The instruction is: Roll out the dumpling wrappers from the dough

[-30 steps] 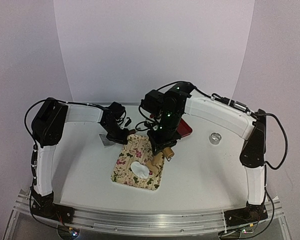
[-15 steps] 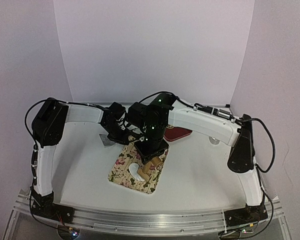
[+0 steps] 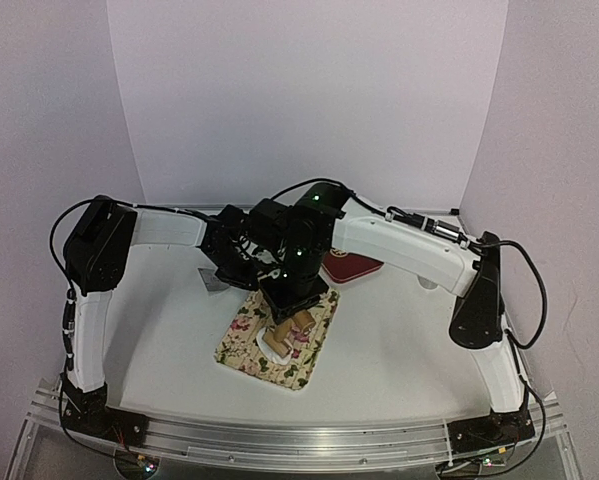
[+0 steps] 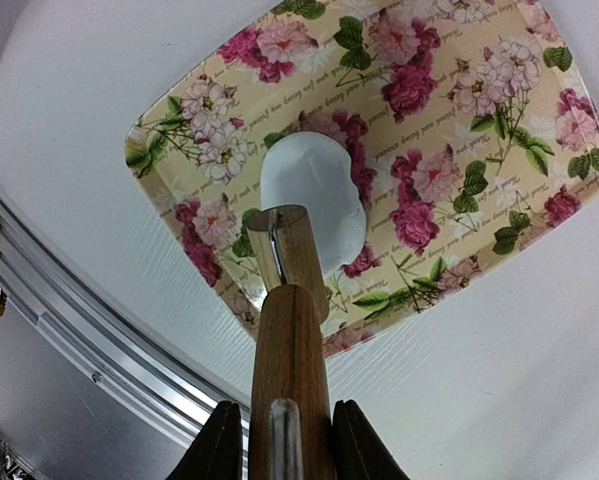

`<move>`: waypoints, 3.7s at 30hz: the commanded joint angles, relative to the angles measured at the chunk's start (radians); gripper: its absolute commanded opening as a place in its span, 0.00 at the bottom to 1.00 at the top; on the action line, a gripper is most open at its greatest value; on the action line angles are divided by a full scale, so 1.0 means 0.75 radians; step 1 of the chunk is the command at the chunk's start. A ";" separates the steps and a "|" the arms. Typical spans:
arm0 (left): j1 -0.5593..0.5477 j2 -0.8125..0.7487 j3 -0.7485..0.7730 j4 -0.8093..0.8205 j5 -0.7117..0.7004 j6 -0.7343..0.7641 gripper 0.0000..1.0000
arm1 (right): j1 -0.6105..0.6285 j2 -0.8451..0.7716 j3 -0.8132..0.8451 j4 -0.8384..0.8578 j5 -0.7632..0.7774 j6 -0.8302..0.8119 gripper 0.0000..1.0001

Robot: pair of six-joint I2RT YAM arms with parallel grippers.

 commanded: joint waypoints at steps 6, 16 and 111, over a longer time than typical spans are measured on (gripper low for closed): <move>-0.015 0.042 -0.049 -0.046 -0.005 0.048 0.00 | 0.017 0.032 -0.002 -0.194 0.032 -0.010 0.00; -0.014 0.039 -0.051 -0.049 -0.005 0.050 0.00 | 0.024 0.043 -0.066 -0.190 0.053 -0.030 0.00; -0.068 -0.357 -0.681 -0.082 -0.141 -0.190 0.00 | -0.235 -0.013 -0.658 -0.127 0.048 0.250 0.00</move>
